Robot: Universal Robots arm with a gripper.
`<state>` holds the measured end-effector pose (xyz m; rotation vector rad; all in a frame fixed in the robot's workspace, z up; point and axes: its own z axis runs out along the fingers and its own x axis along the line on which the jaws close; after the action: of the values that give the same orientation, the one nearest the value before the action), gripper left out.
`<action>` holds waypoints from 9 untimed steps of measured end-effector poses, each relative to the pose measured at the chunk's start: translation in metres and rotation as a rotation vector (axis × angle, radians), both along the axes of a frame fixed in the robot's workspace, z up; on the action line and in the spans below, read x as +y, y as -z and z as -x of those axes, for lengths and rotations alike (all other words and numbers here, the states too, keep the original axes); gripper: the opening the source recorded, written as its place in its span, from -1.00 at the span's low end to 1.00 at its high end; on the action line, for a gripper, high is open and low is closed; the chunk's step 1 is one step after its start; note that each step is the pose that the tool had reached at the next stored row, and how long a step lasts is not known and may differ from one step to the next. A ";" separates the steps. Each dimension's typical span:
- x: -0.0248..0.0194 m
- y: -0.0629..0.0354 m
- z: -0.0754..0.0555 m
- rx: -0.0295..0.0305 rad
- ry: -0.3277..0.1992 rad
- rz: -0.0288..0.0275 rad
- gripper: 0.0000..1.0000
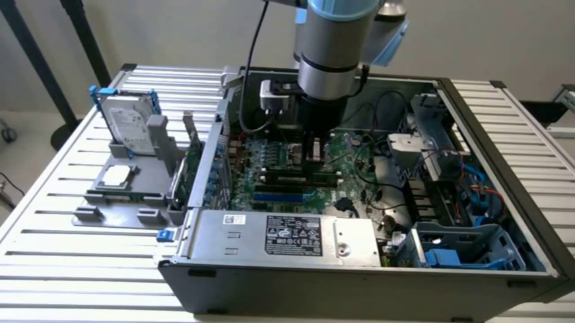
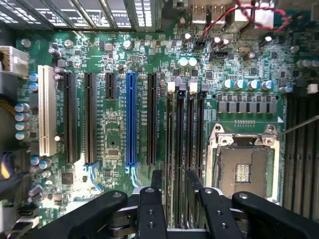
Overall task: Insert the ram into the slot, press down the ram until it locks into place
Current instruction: 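Insert the ram into the slot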
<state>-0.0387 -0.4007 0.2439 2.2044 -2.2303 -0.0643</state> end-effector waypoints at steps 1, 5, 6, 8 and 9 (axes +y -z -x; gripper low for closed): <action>0.0000 -0.0045 0.001 0.0000 0.000 -0.0006 -0.33; 0.0000 -0.0172 0.005 0.0000 0.000 -0.0021 -0.36; 0.0000 -0.0176 0.005 0.0000 0.000 -0.0024 -0.36; 0.0000 -0.0176 0.005 -0.0001 0.000 -0.0026 -0.62; 0.0000 -0.0176 0.005 -0.0001 0.000 -0.0026 -0.62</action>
<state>-0.0437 -0.4007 0.2615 2.2058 -2.2314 -0.0671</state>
